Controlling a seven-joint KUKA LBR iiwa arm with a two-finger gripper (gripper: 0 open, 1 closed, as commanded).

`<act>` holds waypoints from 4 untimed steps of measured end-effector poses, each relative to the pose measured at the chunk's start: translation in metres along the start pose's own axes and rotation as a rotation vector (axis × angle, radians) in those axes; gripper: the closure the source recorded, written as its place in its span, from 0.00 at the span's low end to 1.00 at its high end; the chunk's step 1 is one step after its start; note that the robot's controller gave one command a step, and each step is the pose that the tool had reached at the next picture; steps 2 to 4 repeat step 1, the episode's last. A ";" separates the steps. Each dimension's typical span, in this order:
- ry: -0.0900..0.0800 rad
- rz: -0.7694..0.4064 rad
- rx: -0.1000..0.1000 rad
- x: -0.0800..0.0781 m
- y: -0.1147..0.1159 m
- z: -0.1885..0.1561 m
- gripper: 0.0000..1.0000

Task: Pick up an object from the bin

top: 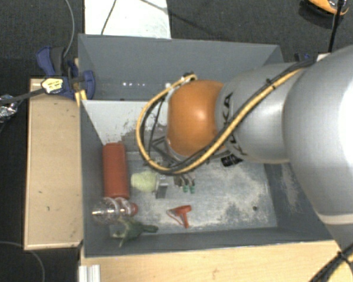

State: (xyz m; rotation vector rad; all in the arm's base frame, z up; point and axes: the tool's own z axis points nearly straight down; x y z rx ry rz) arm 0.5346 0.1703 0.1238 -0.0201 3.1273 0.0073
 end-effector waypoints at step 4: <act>0.003 0.001 0.001 0.001 0.000 -0.006 1.00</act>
Offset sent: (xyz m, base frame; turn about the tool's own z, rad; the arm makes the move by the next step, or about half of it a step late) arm 0.0000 -0.0001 0.0023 0.0000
